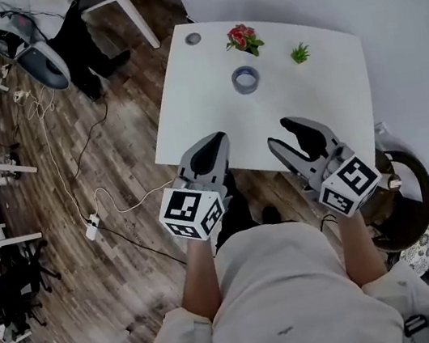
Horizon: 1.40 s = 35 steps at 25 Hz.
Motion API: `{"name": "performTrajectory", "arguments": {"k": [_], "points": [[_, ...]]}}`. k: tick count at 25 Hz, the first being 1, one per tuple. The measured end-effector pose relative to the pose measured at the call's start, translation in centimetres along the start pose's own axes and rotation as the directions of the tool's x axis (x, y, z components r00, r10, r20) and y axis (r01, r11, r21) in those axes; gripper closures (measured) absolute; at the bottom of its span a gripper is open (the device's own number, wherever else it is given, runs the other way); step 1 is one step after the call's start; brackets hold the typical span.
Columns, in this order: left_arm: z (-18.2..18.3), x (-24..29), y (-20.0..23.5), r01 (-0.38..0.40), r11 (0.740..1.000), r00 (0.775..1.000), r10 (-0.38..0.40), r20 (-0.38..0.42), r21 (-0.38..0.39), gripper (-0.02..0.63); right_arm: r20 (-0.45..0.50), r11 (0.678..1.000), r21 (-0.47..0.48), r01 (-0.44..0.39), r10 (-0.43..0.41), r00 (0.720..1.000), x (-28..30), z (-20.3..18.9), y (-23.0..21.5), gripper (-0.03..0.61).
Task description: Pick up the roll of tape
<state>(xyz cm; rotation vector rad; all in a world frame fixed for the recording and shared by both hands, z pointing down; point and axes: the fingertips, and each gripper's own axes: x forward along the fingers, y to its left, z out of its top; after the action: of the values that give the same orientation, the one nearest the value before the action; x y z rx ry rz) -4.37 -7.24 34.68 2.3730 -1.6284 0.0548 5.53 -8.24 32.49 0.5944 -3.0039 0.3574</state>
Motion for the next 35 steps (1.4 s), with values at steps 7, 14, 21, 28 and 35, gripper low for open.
{"name": "performTrajectory", "arguments": {"k": [7, 14, 21, 28, 35], "points": [[1.9, 2.7, 3.8, 0.055, 0.999, 0.998, -0.055, 0.018, 0.0, 0.592, -0.019, 0.999, -0.019, 0.046, -0.047, 0.999, 3.9, 1.1, -2.1, 0.382], [3.1, 6.1, 7.2, 0.106, 0.994, 0.994, -0.106, 0.006, 0.001, 0.592, -0.069, 0.994, -0.032, 0.101, -0.103, 0.992, 7.5, 0.4, -4.3, 0.38], [3.8, 8.8, 10.0, 0.178, 0.984, 0.984, -0.178, -0.01, -0.007, 0.592, -0.147, 0.984, -0.047, 0.174, -0.179, 0.973, 10.9, -1.0, -6.6, 0.371], [4.5, 10.7, 12.5, 0.246, 0.969, 0.969, -0.246, -0.035, -0.017, 0.592, -0.255, 0.968, -0.117, 0.224, -0.247, 0.935, 14.5, -3.1, -9.0, 0.367], [3.3, 12.0, 14.5, 0.285, 0.957, 0.955, -0.288, -0.067, -0.052, 0.592, -0.4, 0.953, -0.184, 0.241, -0.296, 0.867, 17.3, -7.9, -12.3, 0.362]]}}
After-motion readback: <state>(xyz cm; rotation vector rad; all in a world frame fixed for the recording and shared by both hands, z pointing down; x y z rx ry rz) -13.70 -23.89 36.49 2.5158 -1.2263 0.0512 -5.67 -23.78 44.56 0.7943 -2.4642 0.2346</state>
